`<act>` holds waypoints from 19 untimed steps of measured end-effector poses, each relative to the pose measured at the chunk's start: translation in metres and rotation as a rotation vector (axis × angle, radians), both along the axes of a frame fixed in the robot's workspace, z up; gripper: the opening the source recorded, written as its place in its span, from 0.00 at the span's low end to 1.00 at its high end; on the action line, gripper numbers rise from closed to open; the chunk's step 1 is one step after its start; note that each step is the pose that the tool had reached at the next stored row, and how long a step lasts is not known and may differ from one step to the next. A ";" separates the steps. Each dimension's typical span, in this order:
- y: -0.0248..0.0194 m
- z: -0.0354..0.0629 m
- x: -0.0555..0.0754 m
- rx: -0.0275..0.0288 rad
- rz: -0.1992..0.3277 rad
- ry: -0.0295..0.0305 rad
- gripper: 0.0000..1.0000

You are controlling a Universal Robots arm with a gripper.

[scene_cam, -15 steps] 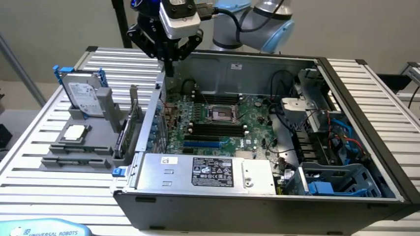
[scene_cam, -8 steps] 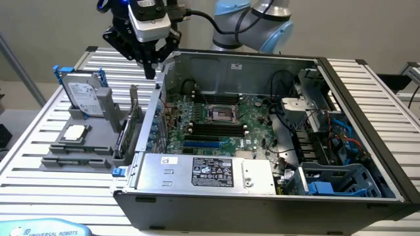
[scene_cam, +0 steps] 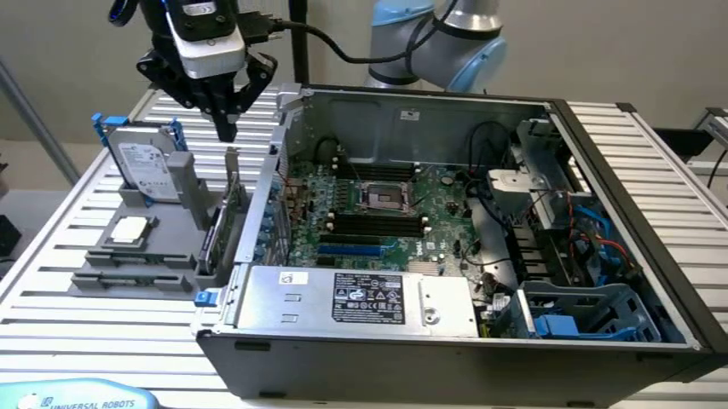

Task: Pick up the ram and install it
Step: 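Reach for the ram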

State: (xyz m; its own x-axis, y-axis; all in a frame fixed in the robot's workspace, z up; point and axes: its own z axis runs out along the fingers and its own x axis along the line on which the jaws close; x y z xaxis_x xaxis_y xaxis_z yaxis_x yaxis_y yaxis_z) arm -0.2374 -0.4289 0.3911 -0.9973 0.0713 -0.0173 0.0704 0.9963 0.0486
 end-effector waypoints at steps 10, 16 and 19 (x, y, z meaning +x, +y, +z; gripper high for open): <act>-0.0096 -0.0012 -0.041 0.0001 0.000 0.0038 0.11; -0.0156 -0.0021 -0.065 0.0000 0.000 0.0071 0.11; -0.0186 -0.0026 -0.076 0.0000 0.000 0.0092 0.11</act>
